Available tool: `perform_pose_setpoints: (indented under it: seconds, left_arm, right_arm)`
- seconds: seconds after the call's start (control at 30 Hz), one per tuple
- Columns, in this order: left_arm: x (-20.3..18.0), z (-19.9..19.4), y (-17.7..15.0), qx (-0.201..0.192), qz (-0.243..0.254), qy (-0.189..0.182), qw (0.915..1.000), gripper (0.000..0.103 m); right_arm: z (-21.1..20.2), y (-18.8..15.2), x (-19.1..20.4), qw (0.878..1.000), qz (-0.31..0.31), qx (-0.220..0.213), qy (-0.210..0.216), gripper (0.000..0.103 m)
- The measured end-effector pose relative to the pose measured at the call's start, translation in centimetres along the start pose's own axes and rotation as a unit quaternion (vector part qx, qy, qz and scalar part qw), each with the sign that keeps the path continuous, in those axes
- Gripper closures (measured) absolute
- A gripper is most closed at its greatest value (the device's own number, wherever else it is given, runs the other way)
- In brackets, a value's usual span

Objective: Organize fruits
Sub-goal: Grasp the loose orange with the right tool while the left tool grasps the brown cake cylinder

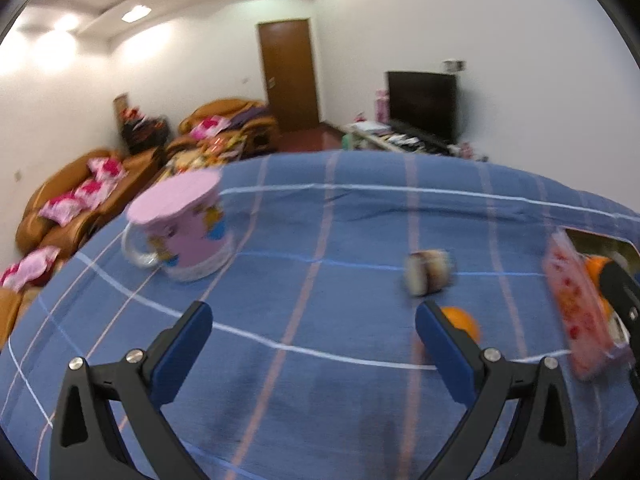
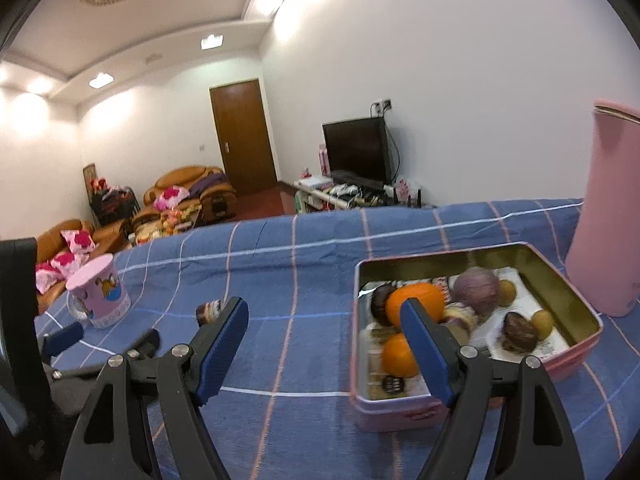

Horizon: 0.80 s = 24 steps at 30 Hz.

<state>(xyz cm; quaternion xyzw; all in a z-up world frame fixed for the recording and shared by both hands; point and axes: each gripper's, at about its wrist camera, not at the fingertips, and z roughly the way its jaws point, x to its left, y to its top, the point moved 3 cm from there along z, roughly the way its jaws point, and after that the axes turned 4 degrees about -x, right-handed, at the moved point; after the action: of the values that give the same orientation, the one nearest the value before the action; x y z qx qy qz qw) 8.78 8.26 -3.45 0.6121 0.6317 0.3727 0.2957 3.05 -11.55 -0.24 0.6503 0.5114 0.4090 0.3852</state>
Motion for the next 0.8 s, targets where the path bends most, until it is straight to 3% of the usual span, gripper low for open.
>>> perform_pose_setpoints:
  seconds: [0.2, 0.37, 0.5, 0.67, 0.73, 0.8]
  left_arm:
    - [3.4, 2.3, -0.4, 0.040, -0.023, 0.058, 0.9972, 0.000]
    - [4.6, 3.1, -0.9, 0.062, -0.043, 0.066, 0.9950, 0.000]
    - [4.7, 3.4, -0.9, 0.068, -0.042, 0.074, 0.9941, 0.000]
    - [5.0, 3.7, -1.2, 0.074, -0.045, 0.073, 0.9935, 0.000]
    - [5.0, 3.8, -1.2, 0.074, -0.042, 0.072, 0.9938, 0.000]
    - [4.9, 4.0, -1.2, 0.075, -0.038, 0.070, 0.9940, 0.000]
  right_arm:
    - [2.4, -0.5, 2.8, 0.998, -0.012, 0.042, 0.042, 0.024]
    - [4.5, -1.3, 5.7, 0.992, -0.032, 0.089, 0.082, 0.024]
    - [6.9, -2.3, 8.1, 0.980, -0.047, 0.149, 0.119, 0.025]
    - [8.7, -4.0, 9.9, 0.967, -0.070, 0.207, 0.128, 0.052]
    - [9.2, -4.3, 10.1, 0.964, -0.071, 0.221, 0.126, 0.053]
    - [9.2, -4.3, 9.9, 0.964, -0.063, 0.224, 0.130, 0.065]
